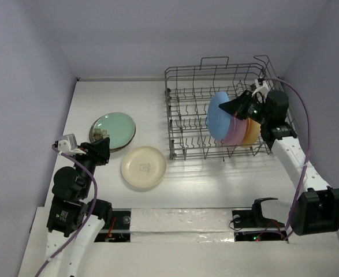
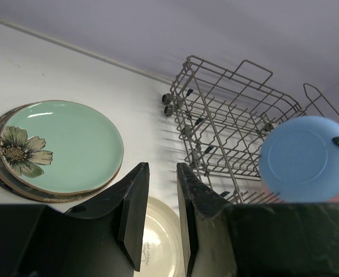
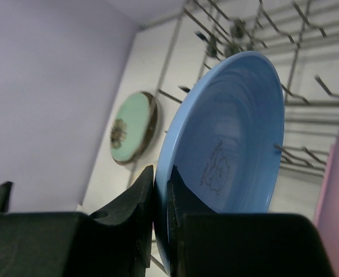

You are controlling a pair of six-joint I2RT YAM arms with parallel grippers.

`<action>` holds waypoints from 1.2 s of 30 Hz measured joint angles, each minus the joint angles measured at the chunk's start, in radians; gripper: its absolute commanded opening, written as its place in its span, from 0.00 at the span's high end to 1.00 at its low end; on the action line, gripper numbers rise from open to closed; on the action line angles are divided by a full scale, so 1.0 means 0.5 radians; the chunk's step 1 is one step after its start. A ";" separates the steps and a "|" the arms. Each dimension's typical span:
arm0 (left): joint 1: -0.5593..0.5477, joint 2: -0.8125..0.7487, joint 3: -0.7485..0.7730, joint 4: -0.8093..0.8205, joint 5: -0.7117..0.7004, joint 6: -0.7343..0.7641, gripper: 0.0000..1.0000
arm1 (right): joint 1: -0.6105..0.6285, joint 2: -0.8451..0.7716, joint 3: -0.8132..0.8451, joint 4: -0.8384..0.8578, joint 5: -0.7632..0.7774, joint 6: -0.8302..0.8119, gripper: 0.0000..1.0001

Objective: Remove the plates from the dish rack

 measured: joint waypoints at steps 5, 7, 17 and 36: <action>0.000 0.000 0.000 0.001 0.009 0.000 0.77 | -0.105 -0.017 0.018 0.426 -0.203 0.080 1.00; 0.000 0.000 0.000 0.000 0.013 0.000 0.77 | -0.117 -0.031 0.014 0.565 -0.259 0.128 1.00; 0.012 0.000 0.000 0.004 0.024 0.000 0.77 | 0.237 -0.279 0.207 0.442 -0.150 0.007 1.00; 0.053 0.000 0.000 -0.002 -0.053 -0.003 0.77 | 1.973 0.860 0.803 -0.204 1.222 -0.887 1.00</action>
